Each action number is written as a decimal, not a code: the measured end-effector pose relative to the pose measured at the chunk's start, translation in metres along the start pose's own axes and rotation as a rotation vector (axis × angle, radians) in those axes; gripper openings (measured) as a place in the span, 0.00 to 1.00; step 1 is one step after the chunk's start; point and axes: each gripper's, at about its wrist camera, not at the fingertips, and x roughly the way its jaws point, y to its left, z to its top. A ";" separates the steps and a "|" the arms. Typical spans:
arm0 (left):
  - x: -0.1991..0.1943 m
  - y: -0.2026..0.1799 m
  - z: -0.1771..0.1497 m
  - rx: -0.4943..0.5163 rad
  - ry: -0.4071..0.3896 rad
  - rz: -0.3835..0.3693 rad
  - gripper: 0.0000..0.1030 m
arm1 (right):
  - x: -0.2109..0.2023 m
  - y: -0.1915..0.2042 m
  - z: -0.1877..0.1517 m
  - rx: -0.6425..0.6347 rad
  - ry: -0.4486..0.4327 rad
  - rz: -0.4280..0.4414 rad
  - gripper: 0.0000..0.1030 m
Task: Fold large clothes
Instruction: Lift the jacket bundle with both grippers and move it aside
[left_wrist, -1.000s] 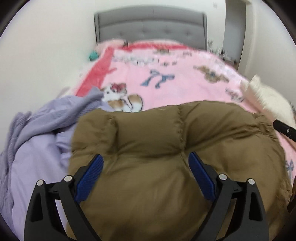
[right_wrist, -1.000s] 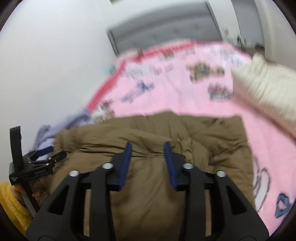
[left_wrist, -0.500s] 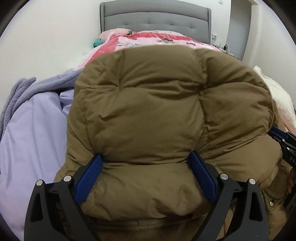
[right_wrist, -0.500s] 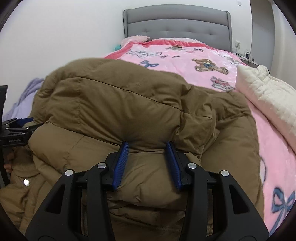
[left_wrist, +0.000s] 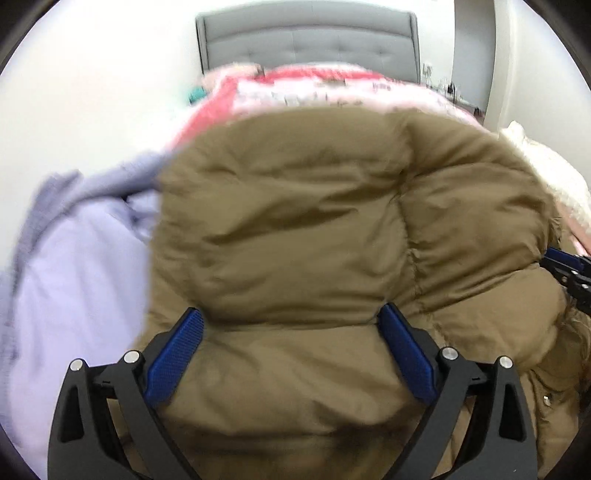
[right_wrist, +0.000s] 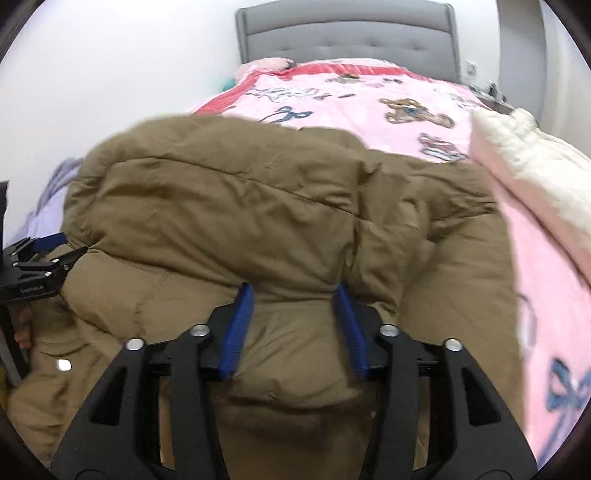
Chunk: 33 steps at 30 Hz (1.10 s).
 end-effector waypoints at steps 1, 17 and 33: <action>-0.013 0.002 0.000 -0.002 -0.030 0.001 0.92 | -0.020 -0.001 -0.001 0.010 -0.015 -0.012 0.61; -0.163 0.085 -0.178 -0.075 0.215 0.050 0.92 | -0.239 -0.050 -0.171 0.132 0.184 -0.398 0.81; -0.140 0.117 -0.276 -0.272 0.317 0.022 0.93 | -0.188 -0.089 -0.268 0.221 0.288 -0.244 0.84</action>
